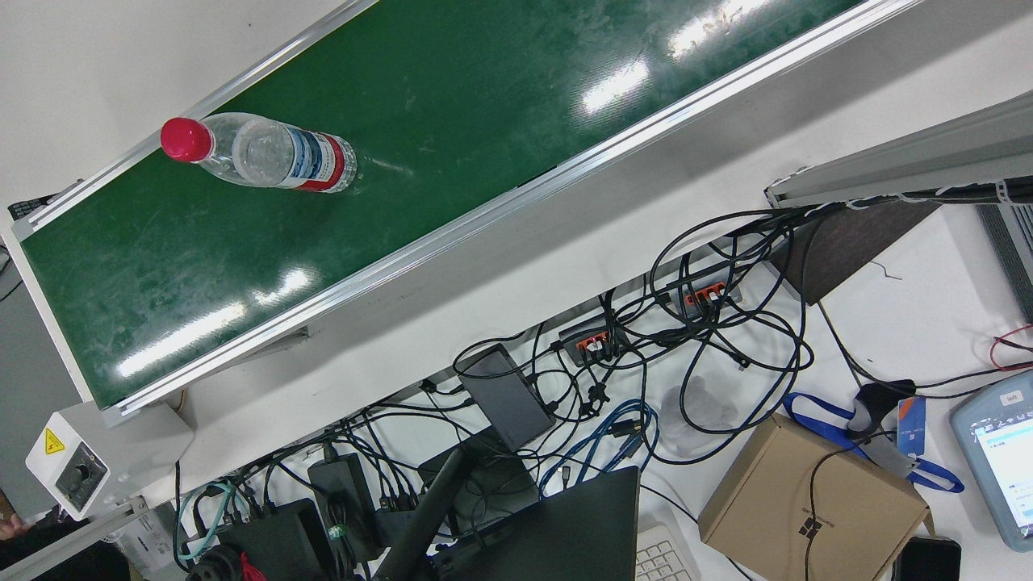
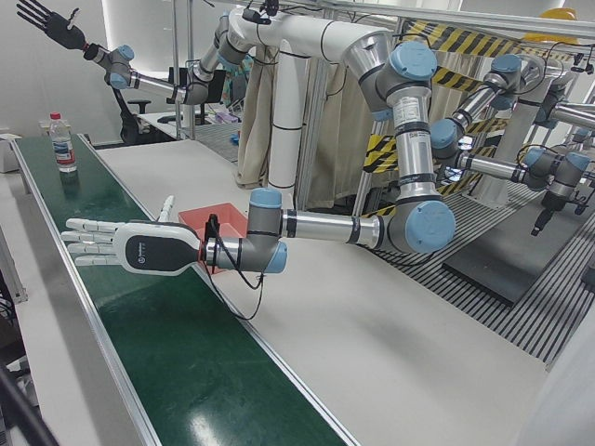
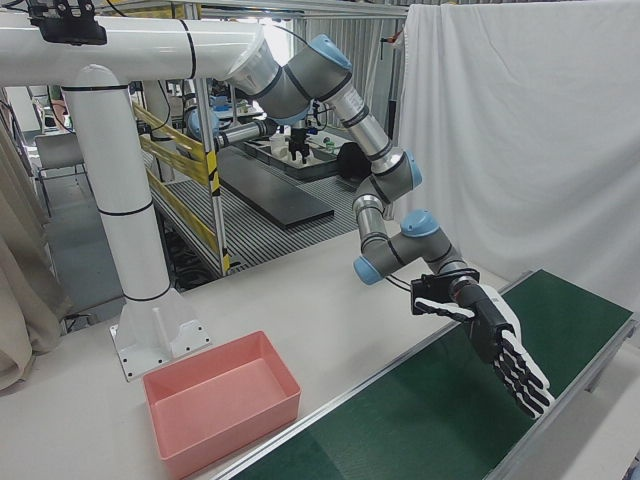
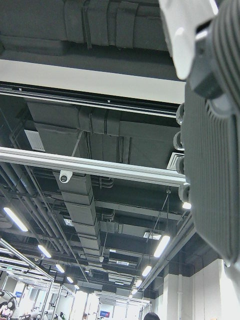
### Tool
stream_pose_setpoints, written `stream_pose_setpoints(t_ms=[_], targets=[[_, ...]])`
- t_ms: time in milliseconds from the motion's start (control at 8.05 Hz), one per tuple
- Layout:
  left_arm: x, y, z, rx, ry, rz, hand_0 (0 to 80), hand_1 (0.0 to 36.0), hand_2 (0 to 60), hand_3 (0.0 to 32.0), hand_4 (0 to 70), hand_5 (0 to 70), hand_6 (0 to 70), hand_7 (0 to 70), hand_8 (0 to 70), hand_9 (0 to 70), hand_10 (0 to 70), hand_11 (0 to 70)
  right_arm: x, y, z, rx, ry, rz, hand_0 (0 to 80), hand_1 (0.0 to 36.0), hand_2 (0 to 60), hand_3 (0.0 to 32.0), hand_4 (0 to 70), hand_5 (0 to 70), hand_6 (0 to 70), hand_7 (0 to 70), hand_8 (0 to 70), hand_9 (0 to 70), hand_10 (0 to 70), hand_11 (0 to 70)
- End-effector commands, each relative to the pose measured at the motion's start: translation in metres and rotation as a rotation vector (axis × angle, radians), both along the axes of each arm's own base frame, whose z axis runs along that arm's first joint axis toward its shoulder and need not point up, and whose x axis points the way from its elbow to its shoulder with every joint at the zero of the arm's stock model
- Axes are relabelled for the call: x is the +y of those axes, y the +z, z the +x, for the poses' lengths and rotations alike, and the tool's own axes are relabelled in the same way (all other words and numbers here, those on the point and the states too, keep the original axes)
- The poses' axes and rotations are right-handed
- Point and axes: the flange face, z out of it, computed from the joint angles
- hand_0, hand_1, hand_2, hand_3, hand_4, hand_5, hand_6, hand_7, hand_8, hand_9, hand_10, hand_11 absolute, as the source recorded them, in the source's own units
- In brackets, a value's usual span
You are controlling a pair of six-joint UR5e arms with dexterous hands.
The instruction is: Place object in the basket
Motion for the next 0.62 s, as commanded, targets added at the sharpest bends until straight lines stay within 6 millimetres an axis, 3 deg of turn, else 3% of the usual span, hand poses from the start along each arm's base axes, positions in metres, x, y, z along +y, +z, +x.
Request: stream_pose_setpoints(t_ms=[0, 497], targets=[[0.0005, -0.0004, 0.0015, -0.001, 0.002, 0.001, 52.0, 3.4, 0.0, 1.8, 2.7, 6.0, 0.0, 0.0, 2.5, 2.2, 0.2, 1.5, 0.0, 0.0002, 0.0, 0.0, 0.0, -0.001, 0.0, 0.0, 0.0, 0.0, 0.0, 0.0, 0.0, 0.0, 0.0, 0.0, 0.0, 0.0], [0.001, 0.0013, 0.0014, -0.03, -0.007, -0.007, 52.0, 3.1, 0.0, 2.4, 2.7, 5.6, 0.0, 0.0, 2.2, 2.0, 0.1, 1.2, 0.0, 0.0002, 0.0, 0.0, 0.0, -0.001, 0.0, 0.0, 0.0, 0.0, 0.0, 0.0, 0.0, 0.0, 0.0, 0.0, 0.0, 0.0]])
